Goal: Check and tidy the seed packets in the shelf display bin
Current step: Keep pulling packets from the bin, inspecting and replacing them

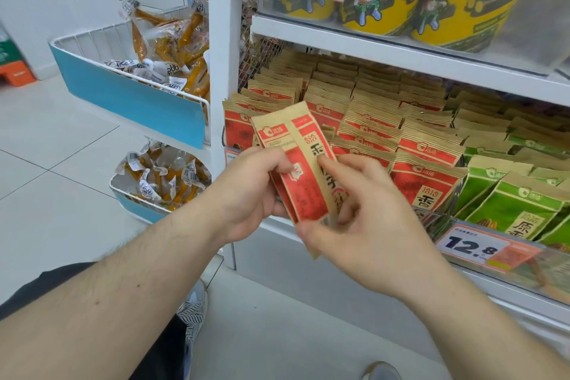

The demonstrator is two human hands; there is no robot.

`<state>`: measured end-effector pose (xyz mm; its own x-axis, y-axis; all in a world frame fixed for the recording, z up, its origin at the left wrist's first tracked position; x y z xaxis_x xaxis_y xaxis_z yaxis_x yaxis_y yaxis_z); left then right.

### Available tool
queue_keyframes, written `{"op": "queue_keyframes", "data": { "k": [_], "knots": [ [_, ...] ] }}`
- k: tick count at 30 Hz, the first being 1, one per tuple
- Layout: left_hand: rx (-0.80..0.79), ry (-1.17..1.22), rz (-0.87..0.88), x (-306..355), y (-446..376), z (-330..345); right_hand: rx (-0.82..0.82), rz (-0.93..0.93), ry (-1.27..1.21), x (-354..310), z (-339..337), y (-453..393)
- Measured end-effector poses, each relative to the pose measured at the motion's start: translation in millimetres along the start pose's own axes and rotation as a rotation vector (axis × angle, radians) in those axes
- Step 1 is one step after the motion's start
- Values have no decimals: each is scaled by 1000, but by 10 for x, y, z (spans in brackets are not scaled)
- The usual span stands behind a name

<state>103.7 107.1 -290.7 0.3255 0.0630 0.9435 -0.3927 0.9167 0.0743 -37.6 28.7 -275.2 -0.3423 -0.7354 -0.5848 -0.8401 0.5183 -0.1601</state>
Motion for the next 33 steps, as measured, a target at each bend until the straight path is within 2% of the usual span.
{"op": "queue_keyframes", "data": {
  "k": [2, 3, 5, 7, 10, 14, 18, 23, 25, 29, 33],
  "knots": [
    [3, -17, -64, -13, -18, -5, 137, 55, -189, 82, -81, -73],
    [-21, -43, -100, -8, -4, 6, 154, 97, -300, 114, -121, -105],
    [-88, -116, -145, -6, 39, 35, 119, 156, -568, 139, -186, -139],
    [-131, -173, -179, -28, 62, 42, 86, 192, -696, 126, -205, -144],
    [-164, -209, -138, -45, 41, 36, 116, 198, -705, 157, -192, -148],
    [-84, -195, -35, 41, 17, -33, 128, 221, -768, 180, -198, -158],
    [-97, -179, -28, 49, 16, -37, 114, 236, -803, 165, -184, -157],
    [-260, -281, -111, 64, 50, -73, 165, 304, -874, 235, -176, -186],
    [-263, -277, -106, 62, 54, -76, 115, 295, -915, 237, -189, -178],
    [-153, -123, -43, 95, 31, -54, -123, 263, -825, 222, -223, -149],
    [-209, -21, -45, 127, 40, -78, -103, 254, -845, 247, -216, -149]
  ]
}}
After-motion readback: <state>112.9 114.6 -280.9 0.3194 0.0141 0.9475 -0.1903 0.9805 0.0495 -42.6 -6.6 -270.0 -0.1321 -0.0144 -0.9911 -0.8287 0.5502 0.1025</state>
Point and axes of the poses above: each hand's wrist, its own y-axis away from the middle knuckle, its own z-axis out of the palm, x = y × z, the point moved 1 cm from there along -y, towards the middle knuckle, and after that the axes turned 4 degrees about -x, right-handed, at the moved point
